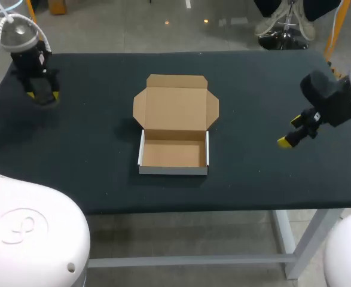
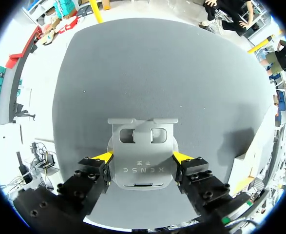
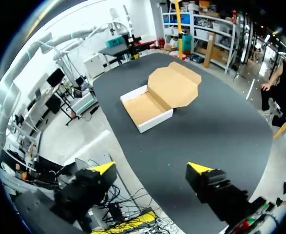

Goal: Assemble the packaging by folding the flat box into shape, placing the metal phone stand inside, and closing the box properly

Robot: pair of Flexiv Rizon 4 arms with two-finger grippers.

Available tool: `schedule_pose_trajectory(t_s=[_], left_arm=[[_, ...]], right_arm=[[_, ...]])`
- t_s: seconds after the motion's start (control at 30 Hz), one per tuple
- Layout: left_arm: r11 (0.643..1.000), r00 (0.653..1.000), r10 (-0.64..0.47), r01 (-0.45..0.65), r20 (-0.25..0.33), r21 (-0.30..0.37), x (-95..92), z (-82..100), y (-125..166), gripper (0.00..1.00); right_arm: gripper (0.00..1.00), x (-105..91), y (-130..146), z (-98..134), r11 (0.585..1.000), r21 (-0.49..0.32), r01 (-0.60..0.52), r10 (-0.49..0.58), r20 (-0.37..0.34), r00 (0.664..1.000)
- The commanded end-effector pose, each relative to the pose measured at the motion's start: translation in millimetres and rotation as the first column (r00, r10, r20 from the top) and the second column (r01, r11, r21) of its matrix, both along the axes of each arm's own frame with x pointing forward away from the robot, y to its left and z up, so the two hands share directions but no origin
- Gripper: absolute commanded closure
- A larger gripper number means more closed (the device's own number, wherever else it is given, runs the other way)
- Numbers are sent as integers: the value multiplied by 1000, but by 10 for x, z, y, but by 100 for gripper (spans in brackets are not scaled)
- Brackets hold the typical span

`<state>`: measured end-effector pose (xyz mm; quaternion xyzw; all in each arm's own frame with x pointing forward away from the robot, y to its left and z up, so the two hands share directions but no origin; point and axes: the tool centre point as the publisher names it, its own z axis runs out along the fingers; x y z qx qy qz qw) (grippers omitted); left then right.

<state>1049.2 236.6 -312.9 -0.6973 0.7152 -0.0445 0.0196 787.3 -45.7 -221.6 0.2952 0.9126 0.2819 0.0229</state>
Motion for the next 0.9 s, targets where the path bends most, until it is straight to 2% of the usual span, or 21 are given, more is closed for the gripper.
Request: schedule_pose_trajectory(t_s=[0.03, 0.07, 0.23, 0.33, 0.5, 0.9], left_arm=[[1000, 993, 9, -10, 118, 9, -136, 47, -38, 100], [1000, 993, 10, -11, 119, 10, -159, 57, -46, 100], [1000, 992, 10, -13, 124, 21, -244, 81, -77, 100], [1000, 992, 8, -12, 123, 28, -288, 100, -89, 100], [999, 992, 9, -13, 123, 35, -323, 116, -95, 100], [999, 993, 5, -10, 119, 40, -364, 114, -145, 100]], right_arm=[[0, 69, 60, -9, 996, -32, -83, 85, 67, 994], [0, 100, 106, -31, 993, -33, -116, 119, 113, 986], [0, 194, 271, -170, 979, -47, -197, 202, 183, 962], [0, 243, 333, -251, 972, -58, -227, 234, 195, 953], [0, 321, 347, -355, 970, -68, -234, 242, 176, 954], [0, 340, 320, -506, 968, -54, -246, 252, 172, 952]])
